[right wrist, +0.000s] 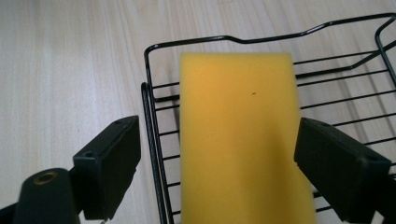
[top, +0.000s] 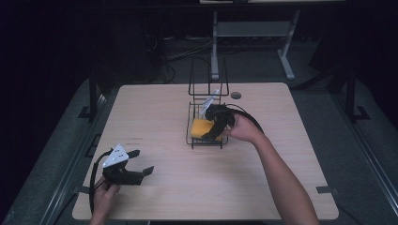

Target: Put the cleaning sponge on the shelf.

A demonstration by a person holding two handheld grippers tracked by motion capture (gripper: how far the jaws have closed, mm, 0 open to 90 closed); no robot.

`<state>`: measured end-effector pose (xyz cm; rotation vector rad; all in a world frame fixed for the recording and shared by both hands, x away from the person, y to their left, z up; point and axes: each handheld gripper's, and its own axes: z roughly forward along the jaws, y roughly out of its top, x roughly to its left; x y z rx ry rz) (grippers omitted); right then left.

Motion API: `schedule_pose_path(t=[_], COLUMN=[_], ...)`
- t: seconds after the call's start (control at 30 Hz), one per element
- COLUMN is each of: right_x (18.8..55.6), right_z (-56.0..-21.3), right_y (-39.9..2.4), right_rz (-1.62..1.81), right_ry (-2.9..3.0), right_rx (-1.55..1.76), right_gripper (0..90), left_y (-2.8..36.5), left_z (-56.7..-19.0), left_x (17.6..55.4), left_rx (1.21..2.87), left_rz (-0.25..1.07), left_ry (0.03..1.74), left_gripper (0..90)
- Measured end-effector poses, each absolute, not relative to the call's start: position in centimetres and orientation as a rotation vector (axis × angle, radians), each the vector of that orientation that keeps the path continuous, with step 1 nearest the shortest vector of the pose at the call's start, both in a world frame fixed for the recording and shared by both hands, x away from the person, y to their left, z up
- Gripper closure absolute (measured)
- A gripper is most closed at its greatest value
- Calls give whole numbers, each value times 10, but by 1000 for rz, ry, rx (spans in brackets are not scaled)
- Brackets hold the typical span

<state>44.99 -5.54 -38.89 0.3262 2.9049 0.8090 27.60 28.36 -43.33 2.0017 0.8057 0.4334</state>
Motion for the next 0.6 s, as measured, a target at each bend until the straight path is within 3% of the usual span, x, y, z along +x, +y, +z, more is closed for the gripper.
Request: schedule_pose_path(t=[0.6], right_x=[439], right_z=[-391], right_y=[-57], right_rz=[848], right_ry=[2892], right_rx=[306], right_gripper=[144], left_y=[285], left_z=[-433], left_x=[276], left_rx=[2000], left_rz=[429], left_ry=[811], left_gripper=[141])
